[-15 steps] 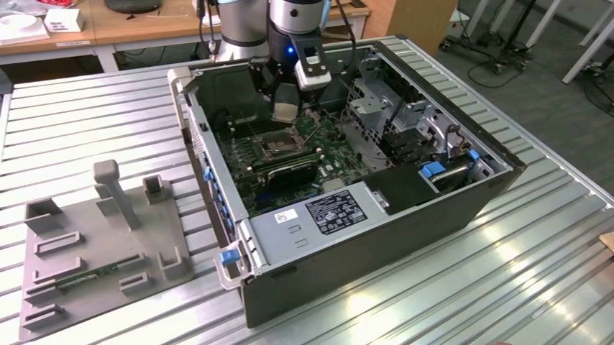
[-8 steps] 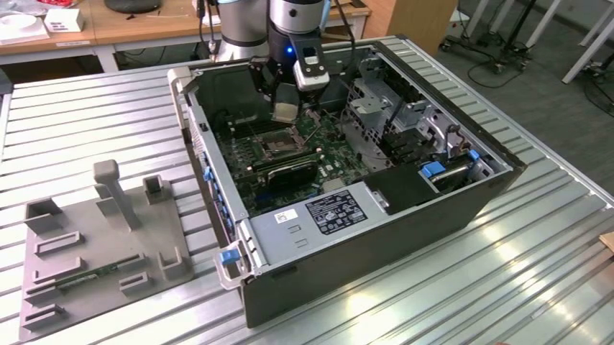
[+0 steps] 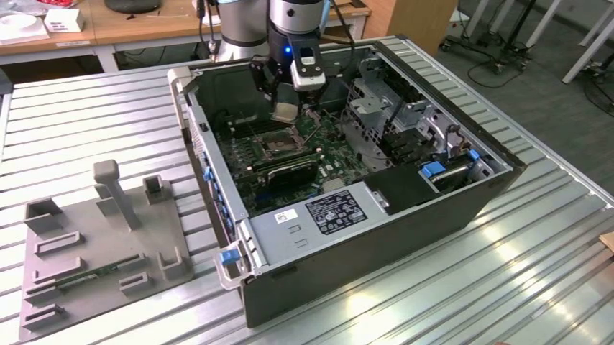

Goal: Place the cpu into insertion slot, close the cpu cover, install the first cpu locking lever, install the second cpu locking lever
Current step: 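Place the cpu into insertion slot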

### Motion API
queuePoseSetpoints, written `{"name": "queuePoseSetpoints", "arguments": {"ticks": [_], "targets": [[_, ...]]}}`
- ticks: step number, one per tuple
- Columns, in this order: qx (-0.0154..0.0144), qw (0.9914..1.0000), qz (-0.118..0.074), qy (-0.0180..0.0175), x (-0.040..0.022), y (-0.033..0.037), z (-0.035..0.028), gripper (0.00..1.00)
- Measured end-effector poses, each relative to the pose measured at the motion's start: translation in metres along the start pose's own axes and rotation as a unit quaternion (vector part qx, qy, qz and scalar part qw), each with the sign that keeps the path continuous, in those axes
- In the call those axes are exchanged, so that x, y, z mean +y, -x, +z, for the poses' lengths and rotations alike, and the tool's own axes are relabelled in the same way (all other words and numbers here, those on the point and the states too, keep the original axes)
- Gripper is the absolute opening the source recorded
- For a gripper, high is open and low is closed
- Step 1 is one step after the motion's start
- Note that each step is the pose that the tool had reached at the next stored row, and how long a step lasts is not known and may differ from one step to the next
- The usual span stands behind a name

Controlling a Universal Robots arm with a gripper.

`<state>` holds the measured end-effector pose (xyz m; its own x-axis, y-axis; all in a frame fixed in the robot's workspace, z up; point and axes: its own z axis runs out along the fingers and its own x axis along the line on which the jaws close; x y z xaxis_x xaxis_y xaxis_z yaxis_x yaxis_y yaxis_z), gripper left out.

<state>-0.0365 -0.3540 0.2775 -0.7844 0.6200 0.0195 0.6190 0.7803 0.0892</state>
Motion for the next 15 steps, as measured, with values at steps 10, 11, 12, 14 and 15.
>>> {"name": "queuePoseSetpoints", "arguments": {"ticks": [10,11,12,14,15], "targets": [[-0.0015,0.99986,0.017,0.0004,0.0000,0.0000,0.0002,0.54],[-0.0020,0.99974,0.023,0.0005,0.0000,0.0000,0.0002,0.54],[-0.0021,0.99973,0.023,0.0005,0.0000,0.0000,0.0002,0.54],[-0.0021,0.99972,0.023,0.0005,0.0000,0.0000,0.0002,0.54],[-0.0021,0.99972,0.023,0.0005,0.0000,0.0000,0.0002,0.54]]}}
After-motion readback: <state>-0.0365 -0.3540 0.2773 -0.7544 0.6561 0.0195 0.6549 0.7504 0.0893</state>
